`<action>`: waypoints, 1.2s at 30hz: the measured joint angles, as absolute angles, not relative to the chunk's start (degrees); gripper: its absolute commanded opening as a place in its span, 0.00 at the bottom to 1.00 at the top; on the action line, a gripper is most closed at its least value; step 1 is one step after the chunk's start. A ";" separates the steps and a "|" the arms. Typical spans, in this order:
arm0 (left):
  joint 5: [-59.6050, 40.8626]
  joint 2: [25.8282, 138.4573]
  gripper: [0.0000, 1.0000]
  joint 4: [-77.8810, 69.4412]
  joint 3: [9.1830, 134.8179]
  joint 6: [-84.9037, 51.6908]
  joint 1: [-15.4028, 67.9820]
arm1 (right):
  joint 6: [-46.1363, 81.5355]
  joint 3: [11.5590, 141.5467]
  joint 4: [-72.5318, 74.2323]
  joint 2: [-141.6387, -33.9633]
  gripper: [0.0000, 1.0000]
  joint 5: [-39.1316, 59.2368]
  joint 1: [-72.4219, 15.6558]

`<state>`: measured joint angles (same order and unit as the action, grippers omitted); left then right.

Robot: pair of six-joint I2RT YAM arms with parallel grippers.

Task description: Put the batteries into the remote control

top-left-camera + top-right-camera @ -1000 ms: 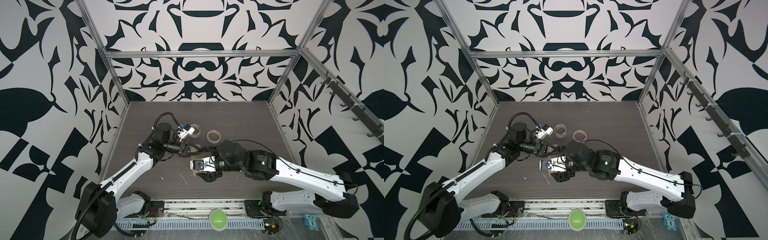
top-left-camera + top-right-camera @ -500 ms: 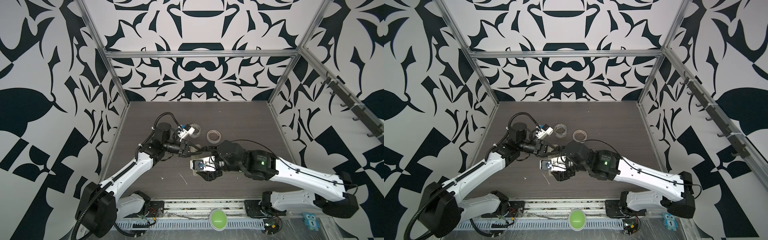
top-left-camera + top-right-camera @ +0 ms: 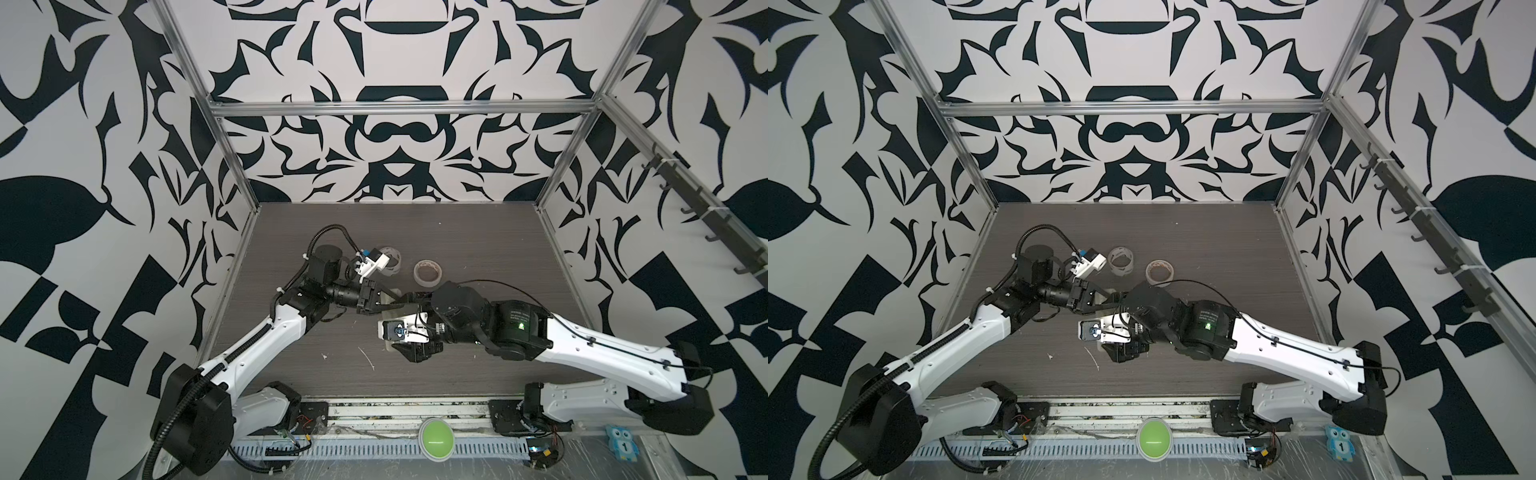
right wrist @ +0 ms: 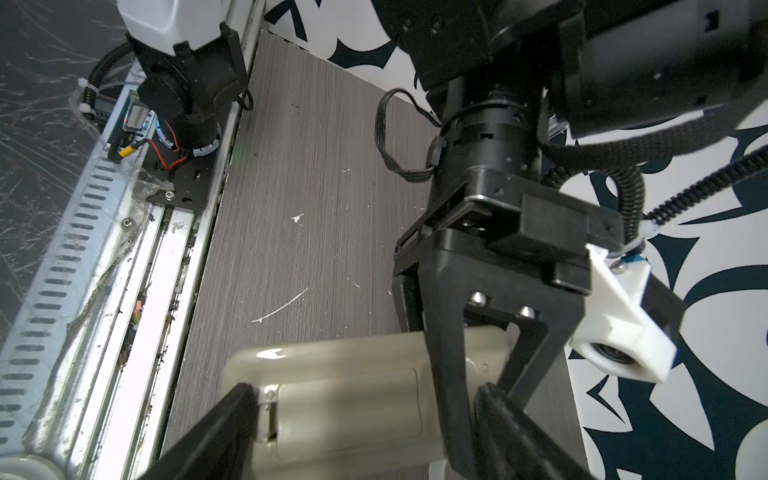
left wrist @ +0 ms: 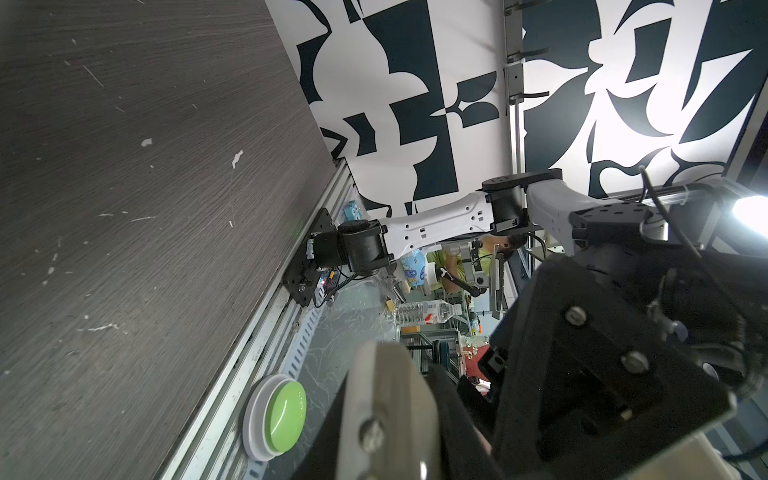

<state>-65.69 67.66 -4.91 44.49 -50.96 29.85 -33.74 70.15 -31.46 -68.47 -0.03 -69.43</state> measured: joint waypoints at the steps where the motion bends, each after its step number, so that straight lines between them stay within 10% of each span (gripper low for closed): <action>1: -65.69 67.66 0.00 -4.91 44.49 -50.96 29.85 | -33.82 70.15 -31.46 -68.47 0.87 -0.23 -69.47; 36: -63.44 67.46 0.00 -6.55 44.27 -51.18 28.82 | -33.26 68.14 -27.94 -68.55 0.84 -9.08 -71.05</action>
<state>-63.44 67.46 -6.55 44.27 -51.18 28.82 -33.26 68.14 -27.94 -68.55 -9.08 -71.05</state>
